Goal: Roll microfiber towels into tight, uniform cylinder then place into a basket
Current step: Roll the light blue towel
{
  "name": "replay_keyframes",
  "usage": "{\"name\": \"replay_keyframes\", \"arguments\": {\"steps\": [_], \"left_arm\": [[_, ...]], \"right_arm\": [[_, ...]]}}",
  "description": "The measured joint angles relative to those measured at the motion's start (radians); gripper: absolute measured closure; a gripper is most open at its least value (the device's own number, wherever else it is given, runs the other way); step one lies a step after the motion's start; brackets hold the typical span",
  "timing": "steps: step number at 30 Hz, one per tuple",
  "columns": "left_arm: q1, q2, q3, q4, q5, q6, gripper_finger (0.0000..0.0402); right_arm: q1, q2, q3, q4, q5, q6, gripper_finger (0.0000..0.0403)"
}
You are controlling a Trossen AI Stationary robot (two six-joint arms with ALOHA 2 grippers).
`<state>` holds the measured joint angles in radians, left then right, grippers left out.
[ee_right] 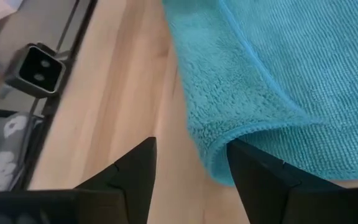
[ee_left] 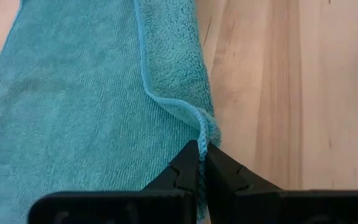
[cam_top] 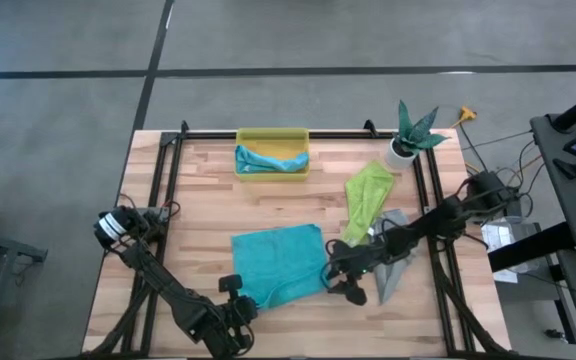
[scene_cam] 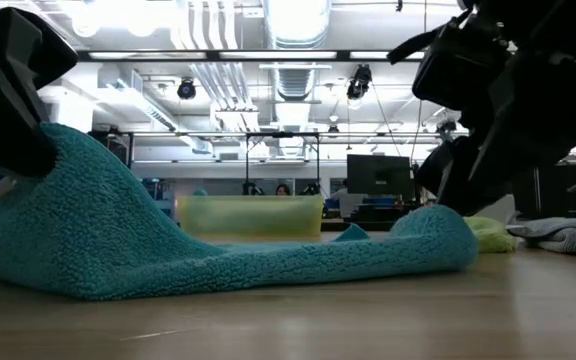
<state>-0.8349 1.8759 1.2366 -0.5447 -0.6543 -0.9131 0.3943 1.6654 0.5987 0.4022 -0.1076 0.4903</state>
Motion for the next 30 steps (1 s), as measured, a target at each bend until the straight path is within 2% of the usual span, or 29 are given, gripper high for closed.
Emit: {"name": "replay_keyframes", "arguments": {"steps": [10,15,21,25,30], "left_arm": [[0.0,0.0,0.0,0.009,0.0,0.0,0.0402],[0.0,0.0,0.0,0.013,0.0,0.001,0.0402],[0.0,0.001,0.0,0.014,0.0,0.002,0.0402],[0.0,0.002,0.0,0.014,0.0,0.003,0.0402],[0.0,0.002,0.0,0.014,0.0,0.003,0.0402]], "right_arm": [[-0.002,0.066,0.001,0.053,0.021,0.007,0.0211],[-0.011,0.068,0.002,0.077,0.08,-0.009,0.0211],[-0.01,0.068,0.002,0.098,0.078,-0.017,0.0218],[-0.008,0.068,0.002,0.097,0.075,-0.044,0.0246],[-0.008,0.072,0.002,0.101,0.083,-0.08,0.0311]]}}
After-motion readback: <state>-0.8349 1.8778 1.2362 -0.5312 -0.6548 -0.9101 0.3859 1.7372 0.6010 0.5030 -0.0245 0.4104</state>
